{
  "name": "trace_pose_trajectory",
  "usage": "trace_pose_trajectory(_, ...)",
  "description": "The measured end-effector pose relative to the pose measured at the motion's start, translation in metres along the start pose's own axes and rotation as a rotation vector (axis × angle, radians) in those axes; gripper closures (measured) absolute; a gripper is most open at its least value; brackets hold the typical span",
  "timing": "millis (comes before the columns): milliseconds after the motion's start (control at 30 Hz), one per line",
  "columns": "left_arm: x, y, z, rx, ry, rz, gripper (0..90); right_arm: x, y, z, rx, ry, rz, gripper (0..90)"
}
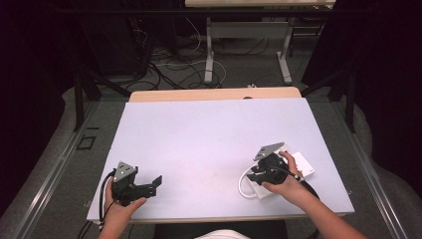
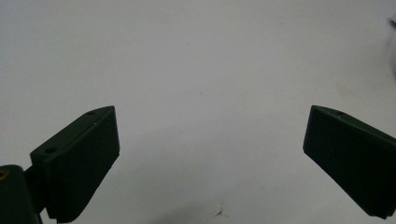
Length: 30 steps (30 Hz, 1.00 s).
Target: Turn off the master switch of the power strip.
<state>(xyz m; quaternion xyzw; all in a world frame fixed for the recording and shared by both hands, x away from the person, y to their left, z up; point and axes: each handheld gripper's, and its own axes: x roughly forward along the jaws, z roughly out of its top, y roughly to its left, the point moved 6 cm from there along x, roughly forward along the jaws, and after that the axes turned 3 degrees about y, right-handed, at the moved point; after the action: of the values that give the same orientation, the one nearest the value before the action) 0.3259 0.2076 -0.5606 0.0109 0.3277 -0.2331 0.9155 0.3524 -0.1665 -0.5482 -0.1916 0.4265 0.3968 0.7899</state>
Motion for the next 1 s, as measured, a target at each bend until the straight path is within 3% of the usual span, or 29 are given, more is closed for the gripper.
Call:
trace_pose_trajectory(200, 0.0, 0.0, 0.0, 0.001, 0.001, -0.001, 3.8, -0.002, 0.0, 0.002, -0.023, -0.008, -0.01, 57.9)
trace_pose_trajectory(400, 0.0, 0.0, 0.0, 0.005, -0.002, 0.001, 3.8, -0.003, -0.001, 0.001, -0.015, 0.011, -0.023, 49.3)
trace_pose_trajectory(567, 0.0, 0.0, 0.0, 0.006, -0.002, 0.001, 3.8, -0.006, -0.003, 0.003, -0.029, -0.018, -0.026, 44.3)
trace_pose_trajectory(633, 0.0, 0.0, 0.0, 0.006, -0.001, 0.001, 3.8, -0.007, -0.004, 0.003, -0.023, -0.027, -0.041, 42.1)
trace_pose_trajectory(800, 0.0, 0.0, 0.0, 0.005, 0.002, 0.0, 3.8, -0.01, -0.006, 0.003, 0.039, -0.041, -0.027, 35.6)
trace_pose_trajectory(867, 0.0, 0.0, 0.0, 0.012, 0.007, 0.0, 3.8, -0.009, -0.009, 0.004, 0.022, -0.057, -0.04, 30.2)
trace_pose_trajectory(1000, 0.0, 0.0, 0.0, 0.01, 0.006, 0.0, 3.9, -0.007, -0.01, 0.004, 0.034, -0.068, -0.048, 23.0)
